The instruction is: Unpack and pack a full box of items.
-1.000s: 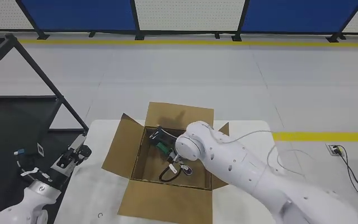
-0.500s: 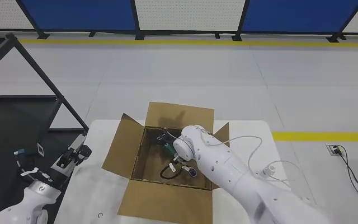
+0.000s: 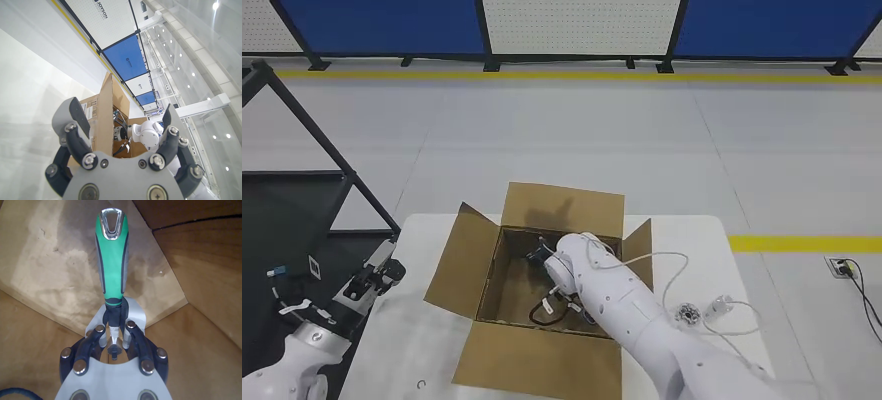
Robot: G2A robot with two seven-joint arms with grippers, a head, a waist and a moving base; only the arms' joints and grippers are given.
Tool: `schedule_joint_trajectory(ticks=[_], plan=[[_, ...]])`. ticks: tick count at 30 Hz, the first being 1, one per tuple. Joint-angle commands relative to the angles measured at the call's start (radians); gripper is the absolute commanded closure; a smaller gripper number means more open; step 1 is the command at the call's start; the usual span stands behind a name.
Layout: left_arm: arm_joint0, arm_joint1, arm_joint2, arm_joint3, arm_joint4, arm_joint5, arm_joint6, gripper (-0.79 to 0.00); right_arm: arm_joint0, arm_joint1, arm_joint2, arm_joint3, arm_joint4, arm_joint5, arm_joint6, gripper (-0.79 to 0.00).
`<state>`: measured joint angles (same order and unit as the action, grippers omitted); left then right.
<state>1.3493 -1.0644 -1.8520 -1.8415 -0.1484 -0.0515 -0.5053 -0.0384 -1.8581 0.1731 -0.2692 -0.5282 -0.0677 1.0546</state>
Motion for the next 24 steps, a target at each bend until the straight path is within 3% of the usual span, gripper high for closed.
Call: schedule_joint_trajectory(ticks=[1, 6, 8, 10, 24], plan=[[0.0, 0.0, 0.0, 0.0, 0.0, 0.0, 0.0, -0.785, -0.001, -0.01, 0.002, 0.015, -0.005, -0.001, 0.0, 0.0], [0.0, 0.0, 0.0, 0.0, 0.0, 0.0, 0.0, -0.785, -0.001, -0.033, 0.008, 0.053, -0.015, -0.006, 0.0, -0.018], [0.0, 0.0, 0.0, 0.0, 0.0, 0.0, 0.0, -0.785, -0.001, -0.04, 0.011, 0.064, -0.019, -0.009, 0.0, -0.145], [0.0, 0.0, 0.0, 0.0, 0.0, 0.0, 0.0, -0.785, 0.0, -0.046, 0.014, 0.074, -0.023, -0.012, 0.001, -0.185], [0.0, 0.0, 0.0, 0.0, 0.0, 0.0, 0.0, -0.785, 0.028, -0.065, 0.052, 0.105, -0.018, -0.048, -0.036, -0.197]])
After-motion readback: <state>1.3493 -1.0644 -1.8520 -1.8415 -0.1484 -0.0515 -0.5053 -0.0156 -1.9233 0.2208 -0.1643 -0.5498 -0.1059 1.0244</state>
